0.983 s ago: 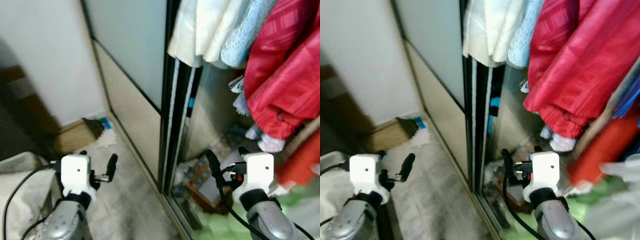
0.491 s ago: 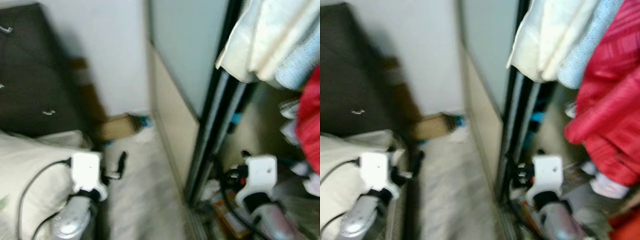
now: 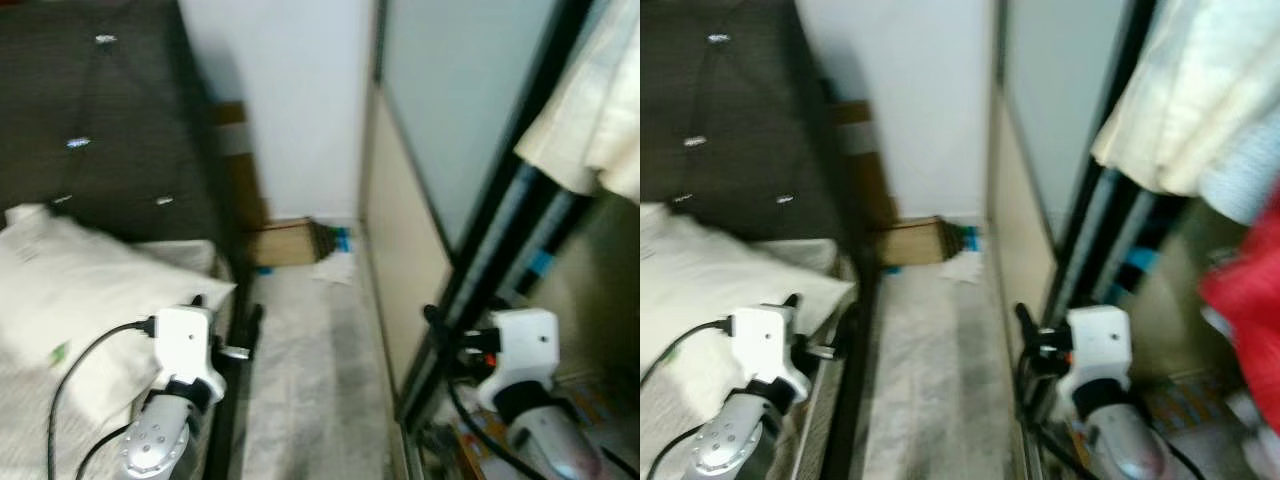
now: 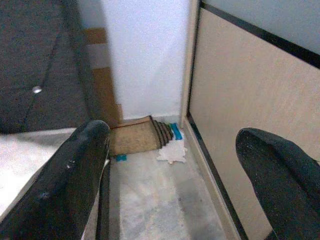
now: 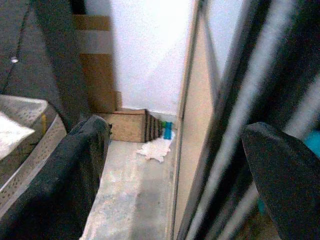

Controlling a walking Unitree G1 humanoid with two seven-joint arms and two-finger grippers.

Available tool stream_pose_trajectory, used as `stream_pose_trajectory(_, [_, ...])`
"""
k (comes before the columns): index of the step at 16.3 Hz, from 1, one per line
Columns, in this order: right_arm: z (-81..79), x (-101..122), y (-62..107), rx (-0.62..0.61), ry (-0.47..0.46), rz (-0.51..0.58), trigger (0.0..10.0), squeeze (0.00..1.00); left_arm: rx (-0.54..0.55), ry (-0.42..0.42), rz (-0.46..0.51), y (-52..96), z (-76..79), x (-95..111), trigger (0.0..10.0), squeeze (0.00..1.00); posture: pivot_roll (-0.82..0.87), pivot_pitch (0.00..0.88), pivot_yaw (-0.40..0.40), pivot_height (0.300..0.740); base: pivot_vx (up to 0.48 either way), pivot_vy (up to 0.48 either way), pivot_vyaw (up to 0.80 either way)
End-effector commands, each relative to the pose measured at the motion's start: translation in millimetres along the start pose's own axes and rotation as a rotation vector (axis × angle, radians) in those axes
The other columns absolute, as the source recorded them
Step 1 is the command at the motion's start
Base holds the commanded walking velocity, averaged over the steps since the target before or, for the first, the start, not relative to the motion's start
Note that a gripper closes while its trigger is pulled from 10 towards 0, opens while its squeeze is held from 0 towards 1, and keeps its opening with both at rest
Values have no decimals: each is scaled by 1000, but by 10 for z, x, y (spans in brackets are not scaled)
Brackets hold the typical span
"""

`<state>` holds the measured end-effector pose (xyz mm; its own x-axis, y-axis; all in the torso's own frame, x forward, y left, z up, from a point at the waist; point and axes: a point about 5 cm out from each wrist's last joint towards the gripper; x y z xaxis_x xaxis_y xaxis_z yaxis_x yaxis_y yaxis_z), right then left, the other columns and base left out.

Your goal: Clean up the room

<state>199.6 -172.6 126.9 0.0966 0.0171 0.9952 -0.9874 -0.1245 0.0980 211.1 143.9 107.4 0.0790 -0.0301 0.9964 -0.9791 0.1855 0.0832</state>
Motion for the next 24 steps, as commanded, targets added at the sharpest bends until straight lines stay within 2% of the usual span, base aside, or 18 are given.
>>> stream_pose_trajectory(1, [-50, 12, -15, 15, -15, 5, 10000, 0, 8, -4, 1, 23, -61, -5, 10000, 0, -109, 59, -16, 740, 0, 0, 800])
stream_pose_trajectory(6, [-48, 4, -10, 20, -11, 1, 10000, 0, -22, 34, 28, 32, -48, 17, 10000, 0, -113, 67, -19, 740, 0, 0, 800])
stream_pose_trajectory(9, [-52, 5, -16, 22, -13, 0, 10000, 0, -34, 27, 24, 31, -43, 23, 10000, 0, -113, 73, -20, 740, 0, 0, 800])
stream_pose_trajectory(10, [-53, 4, -17, 22, -13, 0, 10000, 0, -3, 16, 11, 35, -55, 19, 10000, 0, -114, 73, -19, 740, 0, 0, 800])
stream_pose_trajectory(12, [-58, 0, -24, 26, -10, 0, 10000, 0, 34, 74, -13, 45, -74, -7, 10000, 0, -118, 68, -15, 740, 0, 0, 800])
stream_pose_trajectory(13, [-59, -2, -30, 26, -10, 1, 10000, 0, 11, 85, -11, 45, -68, -6, 10000, 0, -116, 67, -15, 740, 0, 0, 800])
stream_pose_trajectory(17, [-67, -8, -42, 35, -10, 1, 10000, 0, 37, 30, -2, 41, -118, 1, 10000, 0, -114, 64, -16, 740, 0, 0, 800])
stream_pose_trajectory(18, [-68, -9, -44, 38, -10, 1, 10000, 0, 40, 55, 4, 39, -111, 7, 10000, 0, -114, 64, -16, 740, 0, 0, 800])
stream_pose_trajectory(20, [-75, -18, -51, 43, -11, 0, 10000, 0, 36, 52, 24, 34, -112, 21, 10000, 0, -107, 55, -16, 740, 0, 0, 800])
stream_pose_trajectory(24, [-87, -39, -59, 50, -15, -2, 10000, 0, 17, -16, 23, 20, -89, 15, 10000, 0, -105, 43, -15, 740, 0, 0, 800])
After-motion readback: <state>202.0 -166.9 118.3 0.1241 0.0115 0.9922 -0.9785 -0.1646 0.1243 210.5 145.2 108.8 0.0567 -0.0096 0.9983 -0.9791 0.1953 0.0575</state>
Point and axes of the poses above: a point about 5 cm out from each wrist's last joint towards the gripper, its own y axis pointing back from the gripper into the wrist, its own x axis along the axis of the wrist's last joint, z = x × y, and after that the axes turned 4 degrees about -y, right-handed
